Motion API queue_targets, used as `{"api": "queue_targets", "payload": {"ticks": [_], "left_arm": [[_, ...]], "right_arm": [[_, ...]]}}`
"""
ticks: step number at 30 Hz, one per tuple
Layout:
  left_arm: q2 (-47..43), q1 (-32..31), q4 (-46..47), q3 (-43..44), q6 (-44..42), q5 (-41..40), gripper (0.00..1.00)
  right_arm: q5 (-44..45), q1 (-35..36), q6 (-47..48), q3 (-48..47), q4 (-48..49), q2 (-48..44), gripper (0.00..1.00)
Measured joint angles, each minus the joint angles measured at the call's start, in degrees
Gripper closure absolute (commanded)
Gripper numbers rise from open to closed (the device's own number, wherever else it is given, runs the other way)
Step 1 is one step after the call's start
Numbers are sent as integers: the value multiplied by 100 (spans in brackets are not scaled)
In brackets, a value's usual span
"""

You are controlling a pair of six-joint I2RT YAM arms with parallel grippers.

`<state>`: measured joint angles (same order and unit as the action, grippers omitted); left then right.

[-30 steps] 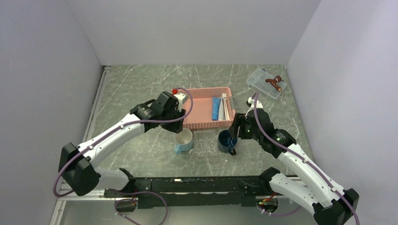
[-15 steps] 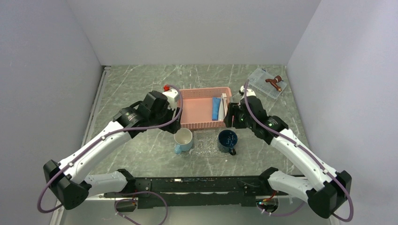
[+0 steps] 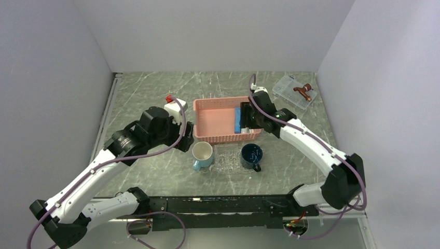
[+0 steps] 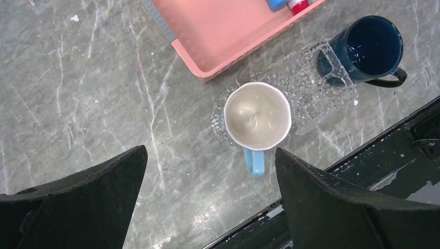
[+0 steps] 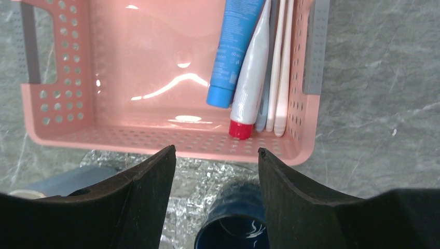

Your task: Prepare toiletry sets of a toothbrush and toothpaste on the tray

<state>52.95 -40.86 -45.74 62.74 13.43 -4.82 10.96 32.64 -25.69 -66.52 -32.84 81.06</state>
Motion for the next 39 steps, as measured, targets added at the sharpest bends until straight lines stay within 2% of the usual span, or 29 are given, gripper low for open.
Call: {"api": "queue_targets", "payload": {"ticks": [11, 16, 23, 35, 39], "left_arm": [[-933, 0, 66, -857, -293, -197, 1], [-1043, 0, 168, -1200, -328, -144, 1], [-1054, 0, 181, -1244, -326, -74, 1], [-1235, 0, 284, -1300, -326, 175, 1], [-1224, 0, 304, -1300, -326, 199, 1]], "right_arm": [[426, -42, -7, -887, -50, 1438, 46], [595, -122, -33, -1252, -44, 2046, 48], [673, -273, -98, -1456, -48, 2662, 49], [667, -411, -192, -1593, 9, 3099, 52], [649, -413, -199, -1593, 39, 3182, 58]]}}
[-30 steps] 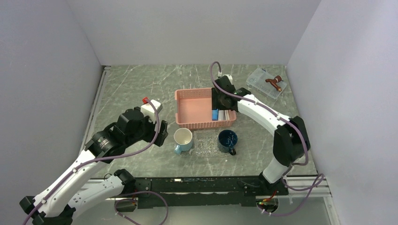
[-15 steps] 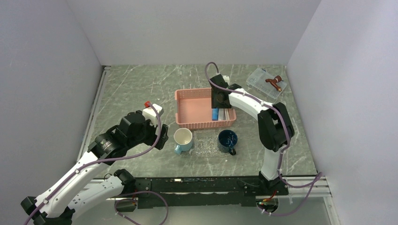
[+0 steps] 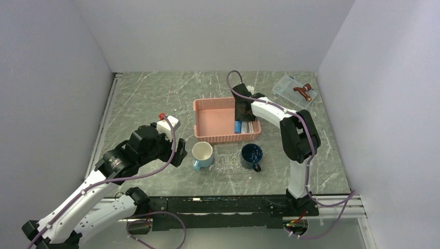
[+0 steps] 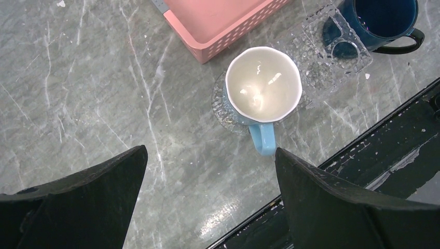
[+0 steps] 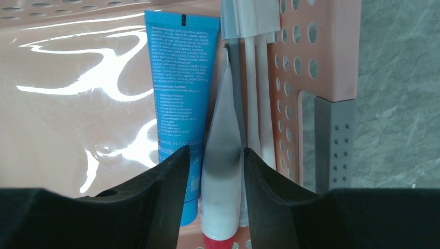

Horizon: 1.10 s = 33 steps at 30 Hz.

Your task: Prepare toiletry sets of a toothbrush and toothpaste on the tray

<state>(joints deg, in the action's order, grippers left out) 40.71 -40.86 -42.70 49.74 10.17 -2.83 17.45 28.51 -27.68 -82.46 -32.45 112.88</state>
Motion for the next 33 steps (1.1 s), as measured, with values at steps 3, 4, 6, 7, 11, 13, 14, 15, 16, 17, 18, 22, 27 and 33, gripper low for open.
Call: {"api": "queue_targets", "payload": {"ticks": [3, 4, 6, 7, 11, 13, 14, 15, 16, 17, 18, 22, 27, 33], "left_arm": [[2, 0, 0, 0, 0, 0, 1], [4, 0, 0, 0, 0, 0, 1], [7, 0, 0, 0, 0, 0, 1], [7, 0, 0, 0, 0, 0, 1], [39, 0, 2, 0, 0, 0, 1], [72, 0, 2, 0, 0, 0, 1], [79, 0, 2, 0, 0, 0, 1], [85, 0, 0, -2, 0, 0, 1], [87, 0, 2, -2, 0, -2, 1], [85, 0, 2, -2, 0, -2, 1], [87, 0, 2, -2, 2, -2, 1], [87, 0, 2, -2, 2, -2, 1], [90, 0, 2, -2, 2, -2, 1], [90, 0, 2, -2, 2, -4, 1]], "right_arm": [[-11, 0, -2, 0, 46, 2, 63], [-15, 0, 0, 0, 52, 2, 64], [-24, 2, 0, 0, 76, 2, 67], [-39, 0, 0, 0, 90, 4, 69], [-61, 0, 0, 0, 96, 7, 73], [-61, 0, 0, 0, 96, 15, 73], [-59, 0, 0, 0, 96, 17, 70], [-57, 0, 2, 0, 98, 22, 69], [-48, 2, 2, 0, 98, 28, 67], [-39, 2, 0, -9, 96, 39, 64], [-28, 2, 4, -15, 96, 50, 61], [74, 0, 13, -20, 79, 92, 58], [138, -4, 9, -20, 76, 127, 67], [160, -4, -2, -20, 85, 160, 85]]}}
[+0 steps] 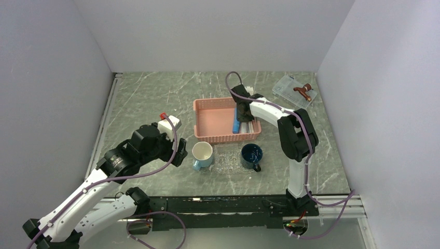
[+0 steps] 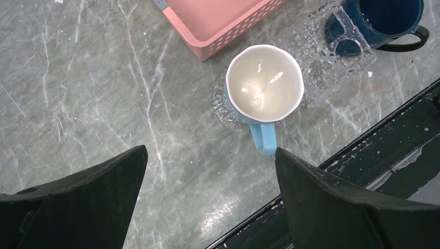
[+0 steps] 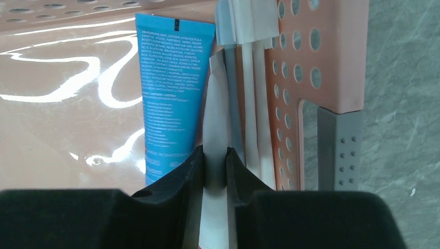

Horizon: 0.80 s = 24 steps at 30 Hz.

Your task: Prepare toiletry sets of a toothbrush and toothpaste on the tray

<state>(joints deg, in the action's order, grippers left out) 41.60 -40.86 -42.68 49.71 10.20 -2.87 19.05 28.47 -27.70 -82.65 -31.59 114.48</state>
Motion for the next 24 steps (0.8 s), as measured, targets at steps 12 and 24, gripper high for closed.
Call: {"api": "queue_targets", "payload": {"ticks": [12, 24], "left_arm": [[0, 0, -2, 0, 0, -2, 1], [0, 0, -2, 0, 0, -26, 1]], "right_arm": [[-4, 0, 9, 35, -39, -339, 86], [-229, 0, 267, 232, 195, -2063, 86]]}}
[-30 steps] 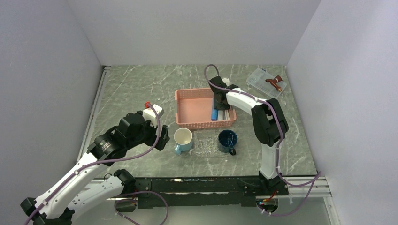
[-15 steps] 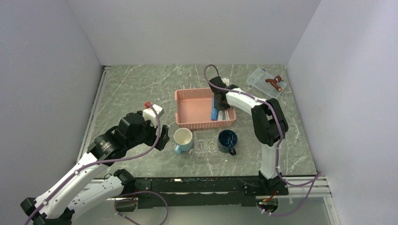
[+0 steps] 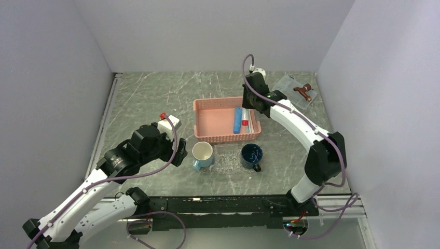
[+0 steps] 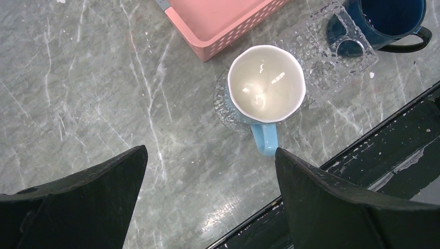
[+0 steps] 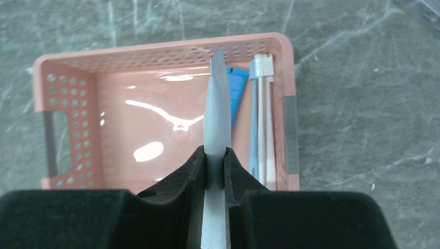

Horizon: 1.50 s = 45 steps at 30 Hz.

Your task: Prepare toiletry sets of a toothbrush and toothpaste on the tray

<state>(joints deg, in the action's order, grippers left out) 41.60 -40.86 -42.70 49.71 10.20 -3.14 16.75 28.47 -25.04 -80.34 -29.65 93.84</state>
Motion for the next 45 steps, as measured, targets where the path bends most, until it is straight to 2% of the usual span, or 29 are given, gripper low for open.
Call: {"api": "queue_targets", "payload": {"ticks": [6, 14, 20, 25, 32, 39, 45], "left_arm": [[-55, 0, 2, 0, 0, -15, 1], [-155, 0, 24, 0, -13, 280, 1], [-369, 0, 199, -35, -109, 907, 1], [-533, 0, 376, -72, -216, 1742, 0], [-474, 0, 584, -72, -240, 3016, 1], [-304, 0, 649, 48, -107, 3821, 1], [-297, 0, 861, 48, 162, 4433, 1]], "right_arm": [[-909, 35, 245, 254, 20, -623, 86], [-2999, 136, 728, 710, 26, -1596, 86], [-4459, 267, 1023, 1233, 42, -2157, 84], [-5547, 446, 1137, 1840, 160, -2575, 85], [-6391, 1019, 973, 2627, 645, -3115, 85], [-6883, 1725, 739, 3018, 1261, -3432, 85], [-6972, 2131, 485, 3165, 1700, -3316, 84]]}}
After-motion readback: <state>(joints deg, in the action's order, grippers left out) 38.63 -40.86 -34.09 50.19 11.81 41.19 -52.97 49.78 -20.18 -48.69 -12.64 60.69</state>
